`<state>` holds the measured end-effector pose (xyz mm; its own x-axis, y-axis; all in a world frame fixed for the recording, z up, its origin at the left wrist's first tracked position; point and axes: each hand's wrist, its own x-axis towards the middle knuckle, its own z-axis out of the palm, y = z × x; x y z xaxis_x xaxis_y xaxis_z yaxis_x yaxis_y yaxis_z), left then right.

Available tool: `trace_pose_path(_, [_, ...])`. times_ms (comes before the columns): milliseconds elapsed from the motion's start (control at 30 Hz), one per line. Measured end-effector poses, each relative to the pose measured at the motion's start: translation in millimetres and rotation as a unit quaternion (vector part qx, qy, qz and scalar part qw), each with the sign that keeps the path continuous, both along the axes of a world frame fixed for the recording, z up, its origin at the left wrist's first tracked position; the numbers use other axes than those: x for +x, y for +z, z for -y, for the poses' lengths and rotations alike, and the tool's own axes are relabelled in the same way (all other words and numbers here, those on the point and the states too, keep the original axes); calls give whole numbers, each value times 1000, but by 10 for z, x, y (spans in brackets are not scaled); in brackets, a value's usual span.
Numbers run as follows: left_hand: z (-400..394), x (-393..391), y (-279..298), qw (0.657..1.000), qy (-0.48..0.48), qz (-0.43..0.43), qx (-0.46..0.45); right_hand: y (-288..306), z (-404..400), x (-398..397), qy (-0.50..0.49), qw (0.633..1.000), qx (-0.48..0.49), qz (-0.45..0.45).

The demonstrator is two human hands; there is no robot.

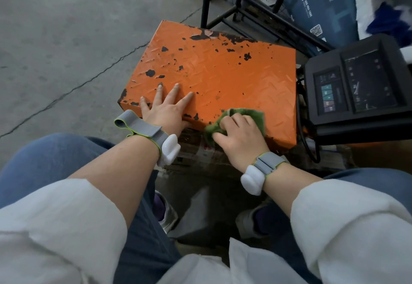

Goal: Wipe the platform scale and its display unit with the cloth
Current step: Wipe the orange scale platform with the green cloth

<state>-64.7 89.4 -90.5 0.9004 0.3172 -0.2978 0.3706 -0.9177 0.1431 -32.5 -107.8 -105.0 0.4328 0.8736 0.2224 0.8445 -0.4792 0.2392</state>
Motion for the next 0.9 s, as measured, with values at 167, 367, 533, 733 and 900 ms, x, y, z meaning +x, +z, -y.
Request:
trace_pose_path(167, [7,6,-16,1000,2,6,3,29,116,39,-13,1000,-13,7])
trace_pose_path(367, [-2,11,-29,1000,4,1,4,65,-253,-51,-39,999,18,-15])
trace_pose_path(533, [-5,7,-24,1000,2,11,0,2,132,8,-20,1000,-6,0])
trace_pose_path(733, [6,22,-16,1000,10,2,0,60,-188,-42,-22,1000,20,0])
trace_pose_path(900, [1,29,11,1000,11,7,8,53,-315,-60,-53,998,32,-31])
